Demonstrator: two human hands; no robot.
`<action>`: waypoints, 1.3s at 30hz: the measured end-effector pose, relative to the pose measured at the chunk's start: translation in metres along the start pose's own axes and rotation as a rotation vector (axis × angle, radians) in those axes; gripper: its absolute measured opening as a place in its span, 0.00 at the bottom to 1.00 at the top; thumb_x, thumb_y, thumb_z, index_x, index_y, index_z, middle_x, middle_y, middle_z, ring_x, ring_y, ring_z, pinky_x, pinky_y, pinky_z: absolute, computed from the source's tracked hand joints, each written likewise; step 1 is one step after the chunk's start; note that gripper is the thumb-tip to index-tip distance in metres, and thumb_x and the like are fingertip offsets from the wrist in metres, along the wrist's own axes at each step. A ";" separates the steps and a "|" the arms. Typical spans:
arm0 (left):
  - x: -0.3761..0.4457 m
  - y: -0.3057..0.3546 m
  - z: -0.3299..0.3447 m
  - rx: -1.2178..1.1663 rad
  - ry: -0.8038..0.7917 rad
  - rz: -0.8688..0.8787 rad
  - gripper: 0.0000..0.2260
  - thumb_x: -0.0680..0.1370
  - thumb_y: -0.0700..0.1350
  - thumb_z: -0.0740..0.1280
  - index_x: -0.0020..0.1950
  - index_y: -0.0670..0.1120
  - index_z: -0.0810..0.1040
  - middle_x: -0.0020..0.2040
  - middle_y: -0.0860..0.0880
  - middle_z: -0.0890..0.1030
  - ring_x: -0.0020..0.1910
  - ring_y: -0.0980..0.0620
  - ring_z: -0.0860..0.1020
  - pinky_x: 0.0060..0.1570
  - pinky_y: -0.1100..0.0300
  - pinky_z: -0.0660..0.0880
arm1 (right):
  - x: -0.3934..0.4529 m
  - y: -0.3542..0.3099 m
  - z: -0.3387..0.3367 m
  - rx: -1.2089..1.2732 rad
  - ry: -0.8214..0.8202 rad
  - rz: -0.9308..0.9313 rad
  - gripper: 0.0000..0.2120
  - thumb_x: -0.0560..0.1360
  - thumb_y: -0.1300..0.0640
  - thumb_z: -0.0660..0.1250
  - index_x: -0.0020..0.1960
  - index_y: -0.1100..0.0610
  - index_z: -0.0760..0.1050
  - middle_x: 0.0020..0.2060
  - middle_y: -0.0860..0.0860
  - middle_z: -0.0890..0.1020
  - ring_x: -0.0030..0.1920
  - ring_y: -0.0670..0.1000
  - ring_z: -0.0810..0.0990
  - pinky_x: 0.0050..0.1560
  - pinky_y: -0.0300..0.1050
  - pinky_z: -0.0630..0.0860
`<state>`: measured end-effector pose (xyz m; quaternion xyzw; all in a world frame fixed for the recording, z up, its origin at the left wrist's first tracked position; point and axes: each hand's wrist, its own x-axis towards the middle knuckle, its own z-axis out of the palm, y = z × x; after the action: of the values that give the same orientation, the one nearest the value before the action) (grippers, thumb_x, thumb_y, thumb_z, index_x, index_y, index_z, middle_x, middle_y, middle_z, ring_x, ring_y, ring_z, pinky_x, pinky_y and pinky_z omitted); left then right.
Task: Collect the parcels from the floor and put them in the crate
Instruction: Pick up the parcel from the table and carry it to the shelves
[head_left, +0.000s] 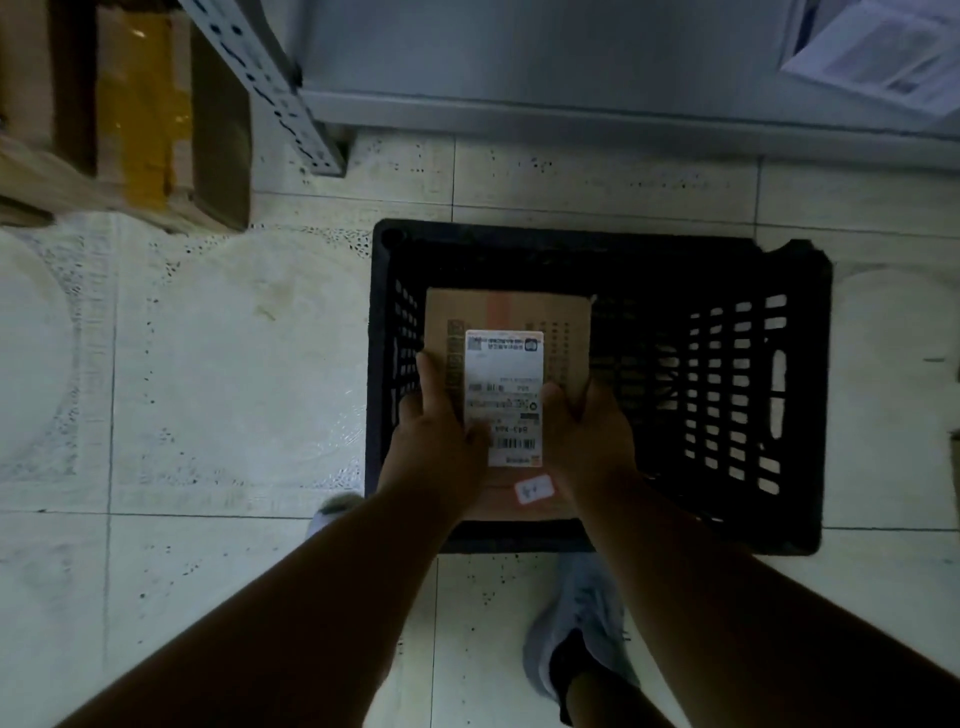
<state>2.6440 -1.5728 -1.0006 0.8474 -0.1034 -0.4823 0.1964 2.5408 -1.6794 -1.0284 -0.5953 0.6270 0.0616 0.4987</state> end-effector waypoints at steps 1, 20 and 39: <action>0.009 -0.003 0.003 0.041 -0.018 -0.008 0.41 0.80 0.51 0.62 0.76 0.60 0.30 0.76 0.42 0.57 0.66 0.40 0.72 0.59 0.43 0.77 | 0.008 0.003 0.006 0.001 -0.005 0.007 0.09 0.81 0.47 0.62 0.55 0.52 0.70 0.43 0.47 0.80 0.36 0.44 0.82 0.26 0.34 0.78; 0.031 -0.014 0.026 0.729 -0.030 0.224 0.44 0.76 0.62 0.63 0.79 0.48 0.37 0.78 0.42 0.33 0.78 0.37 0.42 0.73 0.43 0.58 | 0.052 0.017 0.036 0.013 -0.161 0.109 0.13 0.79 0.51 0.65 0.63 0.50 0.74 0.52 0.47 0.80 0.44 0.49 0.80 0.39 0.44 0.79; 0.038 -0.037 0.040 0.780 -0.091 0.339 0.44 0.75 0.66 0.57 0.77 0.51 0.31 0.76 0.49 0.27 0.75 0.45 0.30 0.76 0.40 0.51 | 0.055 0.021 0.031 -0.204 -0.128 0.016 0.07 0.79 0.50 0.65 0.55 0.50 0.72 0.44 0.44 0.74 0.47 0.49 0.75 0.44 0.43 0.71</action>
<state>2.6282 -1.5629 -1.0646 0.8072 -0.4244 -0.4049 -0.0671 2.5529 -1.6905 -1.0932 -0.6325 0.5891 0.1670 0.4743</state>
